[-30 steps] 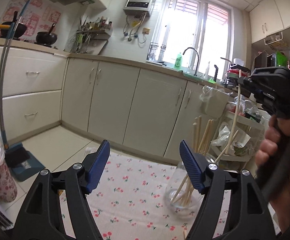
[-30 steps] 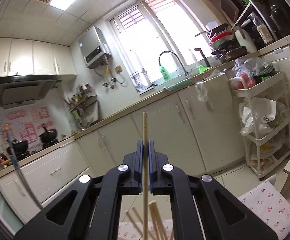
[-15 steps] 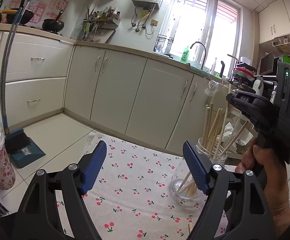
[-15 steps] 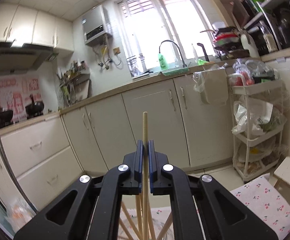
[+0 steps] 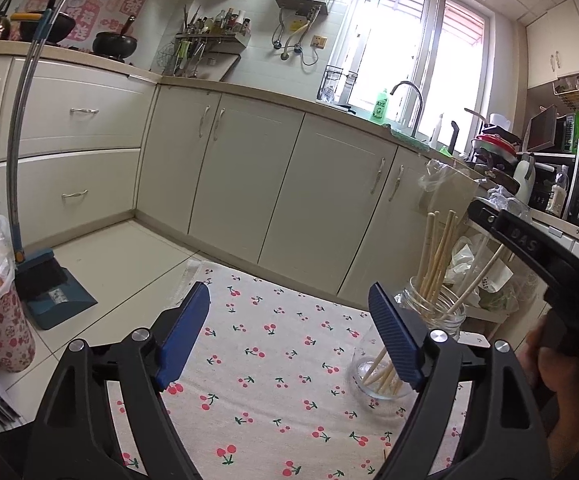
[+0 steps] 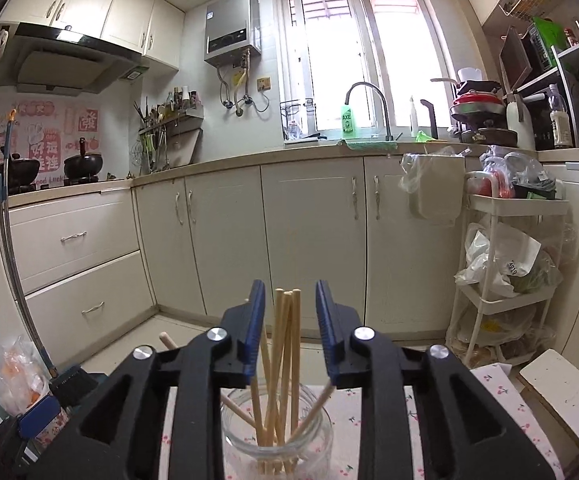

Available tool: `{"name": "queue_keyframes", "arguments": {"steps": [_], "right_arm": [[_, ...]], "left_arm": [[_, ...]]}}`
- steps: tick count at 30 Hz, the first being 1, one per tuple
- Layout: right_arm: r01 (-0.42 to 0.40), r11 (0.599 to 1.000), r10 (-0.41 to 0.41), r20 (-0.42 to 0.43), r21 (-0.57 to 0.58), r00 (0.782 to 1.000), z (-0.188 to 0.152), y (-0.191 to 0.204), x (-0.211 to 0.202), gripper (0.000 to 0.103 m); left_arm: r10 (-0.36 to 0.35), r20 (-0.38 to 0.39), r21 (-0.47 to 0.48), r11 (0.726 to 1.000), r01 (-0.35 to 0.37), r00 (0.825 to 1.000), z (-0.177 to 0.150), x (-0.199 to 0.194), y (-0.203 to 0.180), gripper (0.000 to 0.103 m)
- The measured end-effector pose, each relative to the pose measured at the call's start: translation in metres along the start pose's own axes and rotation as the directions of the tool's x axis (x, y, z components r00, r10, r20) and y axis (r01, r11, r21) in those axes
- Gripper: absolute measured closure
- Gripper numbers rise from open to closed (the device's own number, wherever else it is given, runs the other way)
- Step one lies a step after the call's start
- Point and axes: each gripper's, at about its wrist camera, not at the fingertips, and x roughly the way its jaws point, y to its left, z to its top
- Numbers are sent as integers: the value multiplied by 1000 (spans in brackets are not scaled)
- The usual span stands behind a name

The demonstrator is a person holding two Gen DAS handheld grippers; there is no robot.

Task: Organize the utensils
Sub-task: 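Lower the held stick into the jar and open the right tool, then return both tools to the table and grasp a stick with each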

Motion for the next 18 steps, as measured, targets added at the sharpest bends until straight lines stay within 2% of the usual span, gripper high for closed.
{"name": "queue_keyframes", "arguments": {"steps": [3, 5, 7, 9, 11, 14, 18], "right_arm": [[2, 1000, -2, -10, 1, 1000, 3, -4, -18, 75], [6, 1000, -5, -46, 26, 999, 0, -11, -36, 75], [1, 999, 7, -136, 54, 991, -14, -17, -53, 75], [-7, 997, 27, -241, 82, 970, -33, -21, -64, 75], [-24, 993, 67, -382, 117, 922, -61, -25, -73, 77], [-46, 989, 111, -513, 138, 851, -94, -20, -79, 82], [-71, 988, 141, -591, 139, 794, -117, -7, -79, 84]], "left_arm": [[1, -15, 0, 1000, -1, 1000, 2, -2, 0, 25], [-1, -35, 2, 1000, 1, 999, 1, -5, 1, 25], [-4, -63, 9, 1000, 4, 998, 0, -8, 2, 25], [-7, -98, 23, 1000, 9, 995, -3, -10, 2, 25], [-7, -133, 38, 999, 12, 991, -7, -13, 2, 24], [5, -190, 53, 999, 5, 982, -13, -15, 5, 23], [23, -231, 48, 999, -12, 973, -19, -20, 11, 22]]}}
